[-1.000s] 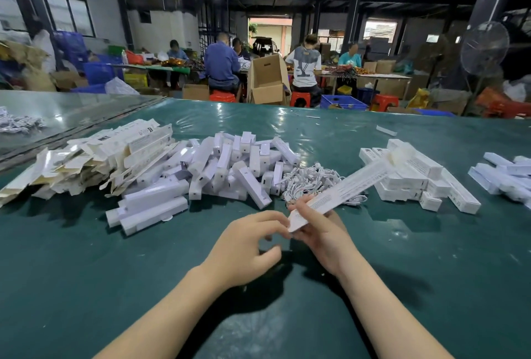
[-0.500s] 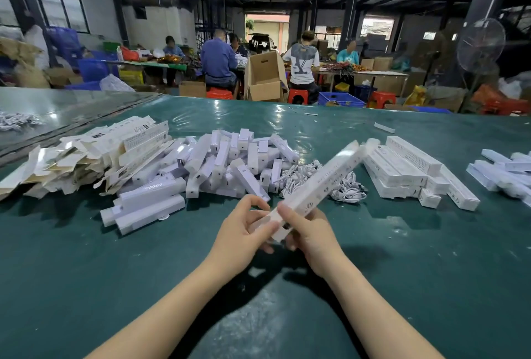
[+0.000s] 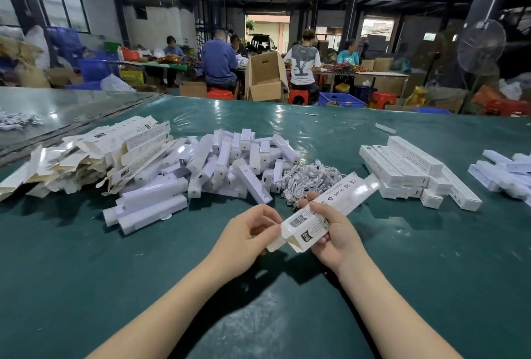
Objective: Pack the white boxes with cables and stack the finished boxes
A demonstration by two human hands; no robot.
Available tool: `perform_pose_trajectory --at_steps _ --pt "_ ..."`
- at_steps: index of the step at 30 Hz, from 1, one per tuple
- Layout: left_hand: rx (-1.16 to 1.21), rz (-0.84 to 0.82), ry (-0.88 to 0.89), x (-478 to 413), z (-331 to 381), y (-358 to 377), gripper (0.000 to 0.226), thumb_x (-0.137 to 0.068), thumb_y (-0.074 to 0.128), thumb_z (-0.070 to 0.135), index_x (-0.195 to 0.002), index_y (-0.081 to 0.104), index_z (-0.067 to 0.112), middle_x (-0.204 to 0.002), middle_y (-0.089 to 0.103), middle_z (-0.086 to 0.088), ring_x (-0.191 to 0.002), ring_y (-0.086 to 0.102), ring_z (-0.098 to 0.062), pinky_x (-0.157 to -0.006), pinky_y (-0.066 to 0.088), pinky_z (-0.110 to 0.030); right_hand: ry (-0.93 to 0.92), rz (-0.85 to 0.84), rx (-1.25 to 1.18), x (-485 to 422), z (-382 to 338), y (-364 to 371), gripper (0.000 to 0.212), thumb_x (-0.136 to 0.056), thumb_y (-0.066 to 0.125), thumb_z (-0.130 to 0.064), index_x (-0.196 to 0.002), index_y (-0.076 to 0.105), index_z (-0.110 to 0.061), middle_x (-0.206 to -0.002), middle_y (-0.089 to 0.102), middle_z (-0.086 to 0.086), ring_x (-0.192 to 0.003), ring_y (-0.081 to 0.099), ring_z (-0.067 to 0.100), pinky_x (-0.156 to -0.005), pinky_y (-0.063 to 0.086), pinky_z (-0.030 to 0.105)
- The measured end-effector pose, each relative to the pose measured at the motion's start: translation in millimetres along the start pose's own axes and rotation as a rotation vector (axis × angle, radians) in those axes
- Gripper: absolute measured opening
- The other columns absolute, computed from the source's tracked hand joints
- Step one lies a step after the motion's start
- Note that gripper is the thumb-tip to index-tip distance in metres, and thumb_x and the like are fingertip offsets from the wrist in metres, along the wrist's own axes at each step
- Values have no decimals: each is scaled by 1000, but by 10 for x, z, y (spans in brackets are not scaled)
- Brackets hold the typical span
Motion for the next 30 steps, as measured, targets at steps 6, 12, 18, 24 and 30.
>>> perform_pose_trajectory --at_steps 6,12,18,24,30 --pt "-282 26 321 39 54 42 1 -76 66 21 -78 66 21 -81 63 14 -77 57 -6 -64 46 -20 -98 33 -118 -38 -11 16 13 -82 61 -17 -73 52 -16 -51 58 -4 -44 55 8 -64 44 29" --pt "-526 54 557 56 109 59 4 -71 75 18 -75 73 19 -85 62 8 -76 53 -4 -67 44 -20 -71 131 -176 -24 4 76 19 -78 66 -29 -72 51 -18 -51 53 -5 -42 49 7 -57 40 25" --pt "-467 59 460 42 78 4 7 -72 75 21 -72 68 21 -83 53 14 -70 52 -8 -62 44 -21 34 91 -135 -21 53 94 49 -79 51 -61 -74 56 -12 -52 59 3 -46 53 13 -49 43 23" --pt "-121 126 191 10 73 4 33 -74 74 9 -60 61 35 -74 57 7 -64 54 0 -56 42 -15 2 35 -147 17 47 112 39 -78 54 -52 -74 54 -13 -52 60 2 -38 55 10 -30 37 13" --pt "277 84 -88 0 77 43 29 -80 68 3 -60 66 25 -72 61 2 -44 49 -11 -50 45 -20 -49 5 -109 16 39 98 29 -65 64 -37 -80 56 -12 -53 65 1 -42 61 11 -36 44 15"
Point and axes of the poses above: each hand's wrist, its own x-axis away from the middle knuckle, its own y-axis out of the palm, z = x × y, the point moved 1 cm from there along -x, towards the middle knuckle
